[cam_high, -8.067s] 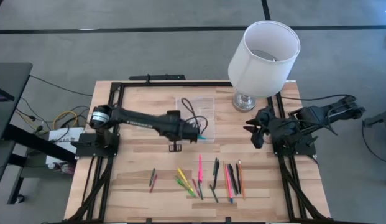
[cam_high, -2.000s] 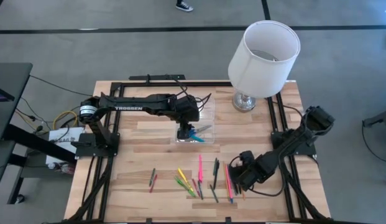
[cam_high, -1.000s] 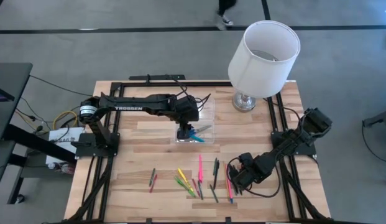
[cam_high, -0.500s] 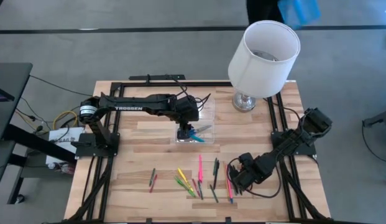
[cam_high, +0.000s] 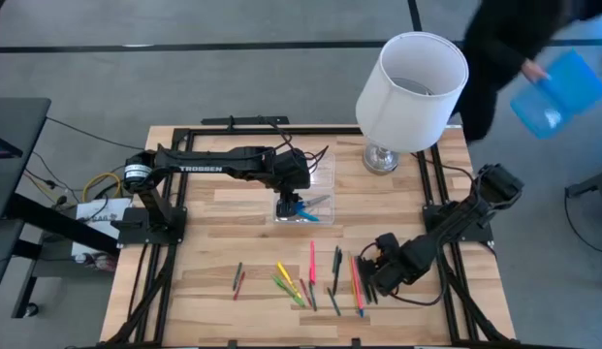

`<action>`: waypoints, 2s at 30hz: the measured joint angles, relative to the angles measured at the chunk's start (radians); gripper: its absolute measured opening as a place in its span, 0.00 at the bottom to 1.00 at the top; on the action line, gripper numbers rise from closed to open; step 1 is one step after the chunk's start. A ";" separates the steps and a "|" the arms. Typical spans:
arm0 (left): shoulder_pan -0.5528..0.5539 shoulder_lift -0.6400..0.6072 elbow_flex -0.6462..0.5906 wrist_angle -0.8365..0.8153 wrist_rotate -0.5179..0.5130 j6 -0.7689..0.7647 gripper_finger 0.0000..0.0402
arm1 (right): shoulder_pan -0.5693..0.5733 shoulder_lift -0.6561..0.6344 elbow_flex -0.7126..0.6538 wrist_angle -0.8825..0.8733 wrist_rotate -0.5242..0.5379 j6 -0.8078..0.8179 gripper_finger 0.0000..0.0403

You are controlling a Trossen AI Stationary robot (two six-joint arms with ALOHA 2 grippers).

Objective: Pick & place school supplies into a supply box
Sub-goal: Put the orange pencil into the transparent supply box

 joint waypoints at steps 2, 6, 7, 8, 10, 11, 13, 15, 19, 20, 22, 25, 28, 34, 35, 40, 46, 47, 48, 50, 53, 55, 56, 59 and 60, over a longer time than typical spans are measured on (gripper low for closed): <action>0.000 0.000 0.000 0.000 0.000 0.000 0.39 | 0.001 -0.022 0.001 -0.007 0.034 0.000 0.00; 0.000 0.000 0.000 -0.004 -0.025 0.000 0.39 | 0.000 -0.068 0.001 -0.028 0.118 -0.002 0.00; 0.000 0.000 0.000 -0.009 -0.034 0.000 0.39 | 0.000 -0.082 0.001 -0.030 0.141 -0.005 0.00; 0.002 -0.005 0.000 -0.019 -0.043 0.000 0.39 | 0.000 -0.094 0.002 -0.033 0.162 -0.017 0.00; 0.005 -0.017 0.000 -0.030 -0.061 0.002 0.39 | -0.004 -0.118 0.002 -0.039 0.199 -0.045 0.00; 0.008 -0.028 0.000 -0.032 -0.070 0.002 0.39 | -0.008 -0.130 0.002 -0.043 0.216 -0.064 0.00; 0.016 -0.052 0.000 -0.041 -0.088 0.002 0.39 | -0.018 -0.155 0.003 -0.051 0.246 -0.109 0.00; 0.024 -0.082 0.000 -0.041 -0.109 0.000 0.39 | -0.034 -0.176 0.003 -0.052 0.275 -0.167 0.00; 0.044 -0.165 0.000 -0.046 -0.157 -0.014 0.39 | -0.083 -0.216 0.003 -0.049 0.328 -0.313 0.00; 0.050 -0.188 0.000 -0.047 -0.171 -0.019 0.39 | -0.100 -0.225 0.003 -0.045 0.338 -0.357 0.00; 0.059 -0.232 0.000 -0.050 -0.194 -0.029 0.39 | -0.137 -0.241 0.003 -0.035 0.349 -0.446 0.00; 0.073 -0.296 0.000 -0.057 -0.219 -0.051 0.39 | -0.202 -0.261 0.003 -0.016 0.353 -0.590 0.00; 0.081 -0.351 0.001 -0.074 -0.243 -0.085 0.39 | -0.281 -0.274 0.003 0.033 0.353 -0.750 0.00; 0.081 -0.412 0.001 -0.143 -0.270 -0.182 0.39 | -0.466 -0.267 0.005 0.258 0.283 -1.084 0.00; 0.077 -0.416 0.001 -0.153 -0.272 -0.203 0.39 | -0.497 -0.264 0.005 0.303 0.256 -1.132 0.00; 0.040 -0.419 0.001 -0.208 -0.287 -0.272 0.39 | -0.645 -0.263 0.005 0.507 0.149 -1.334 0.00; -0.031 -0.419 0.001 -0.238 -0.376 -0.321 0.39 | -0.774 -0.255 0.005 0.680 0.022 -1.499 0.00; -0.043 -0.419 0.001 -0.239 -0.398 -0.328 0.39 | -0.787 -0.245 0.006 0.710 0.000 -1.518 0.00; -0.053 -0.419 0.001 -0.241 -0.419 -0.335 0.39 | -0.797 -0.236 0.005 0.720 -0.024 -1.534 0.00; -0.072 -0.419 0.001 -0.246 -0.455 -0.348 0.39 | -0.812 -0.210 0.004 0.754 -0.070 -1.557 0.00; -0.094 -0.419 0.001 -0.269 -0.490 -0.375 0.39 | -0.822 -0.163 0.005 0.781 -0.116 -1.572 0.00; -0.106 -0.419 0.001 -0.278 -0.507 -0.398 0.39 | -0.822 -0.128 0.005 0.804 -0.121 -1.583 0.00; -0.112 -0.419 0.001 -0.284 -0.515 -0.409 0.39 | -0.822 -0.114 0.005 0.810 -0.133 -1.591 0.00; -0.128 -0.419 0.001 -0.298 -0.539 -0.439 0.39 | -0.822 -0.073 0.005 0.848 -0.171 -1.615 0.00; -0.134 -0.419 0.001 -0.302 -0.548 -0.448 0.39 | -0.822 -0.061 0.005 0.857 -0.182 -1.621 0.00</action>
